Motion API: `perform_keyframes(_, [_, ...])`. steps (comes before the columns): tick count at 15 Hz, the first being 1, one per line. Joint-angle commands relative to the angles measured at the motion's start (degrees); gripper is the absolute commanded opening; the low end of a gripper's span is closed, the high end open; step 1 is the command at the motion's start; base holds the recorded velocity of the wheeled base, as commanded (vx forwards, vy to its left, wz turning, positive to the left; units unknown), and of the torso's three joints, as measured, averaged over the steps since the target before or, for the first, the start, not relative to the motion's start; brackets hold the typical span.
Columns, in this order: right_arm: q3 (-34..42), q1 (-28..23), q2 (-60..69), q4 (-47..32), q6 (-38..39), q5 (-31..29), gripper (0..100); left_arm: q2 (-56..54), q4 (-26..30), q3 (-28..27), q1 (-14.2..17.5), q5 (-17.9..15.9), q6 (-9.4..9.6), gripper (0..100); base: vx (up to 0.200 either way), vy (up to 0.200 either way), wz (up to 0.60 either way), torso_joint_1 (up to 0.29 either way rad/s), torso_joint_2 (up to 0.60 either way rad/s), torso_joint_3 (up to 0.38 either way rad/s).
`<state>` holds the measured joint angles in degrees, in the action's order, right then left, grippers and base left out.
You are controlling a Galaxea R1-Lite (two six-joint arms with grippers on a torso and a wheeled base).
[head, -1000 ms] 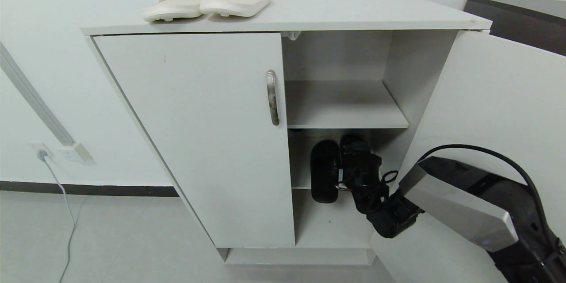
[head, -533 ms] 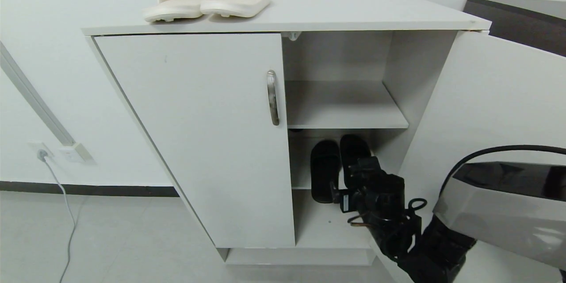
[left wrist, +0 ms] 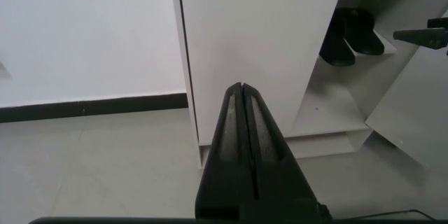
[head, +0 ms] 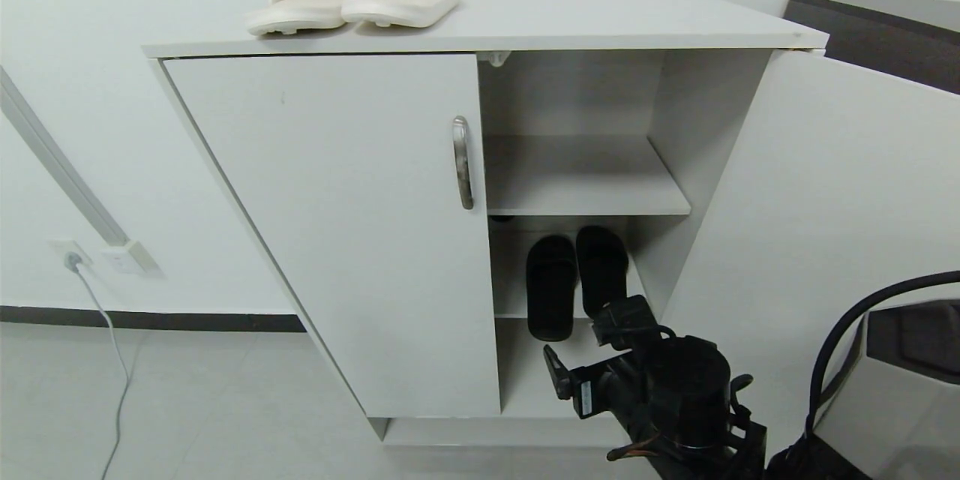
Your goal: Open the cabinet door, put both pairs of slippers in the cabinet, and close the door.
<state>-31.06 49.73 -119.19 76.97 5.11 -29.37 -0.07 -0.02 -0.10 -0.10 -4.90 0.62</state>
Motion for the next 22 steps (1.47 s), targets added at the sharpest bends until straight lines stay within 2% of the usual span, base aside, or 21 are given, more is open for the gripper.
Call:
perform_keyframes(1, [0.1,0.1,0.4,0.1,0.0,0.0,100,0.1,-0.1,0.0,0.0,0.1,-0.01,0,-0.2,0.0,0.0,0.002,0.0,0.007])
perform_keyframes(3, [0.1,0.1,0.4,0.1,0.0,0.0,100,0.1,-0.1,0.0,0.0,0.1,-0.01,0,-0.2,0.0,0.0,-0.002,0.0,0.012])
perform_keyframes(14, [0.7,-0.3,-1.0,0.2,0.0,-0.1,100,0.1,0.0,0.0,0.0,0.0,-0.01,0,0.0,0.0,0.0,0.0,0.0,0.0])
perform_keyframes(22, [0.7,-0.4,-1.3,0.9,0.0,-0.4,100,0.1,-0.1,0.0,0.0,0.1,0.17,0,0.0,0.0,0.0,0.002,0.0,0.164])
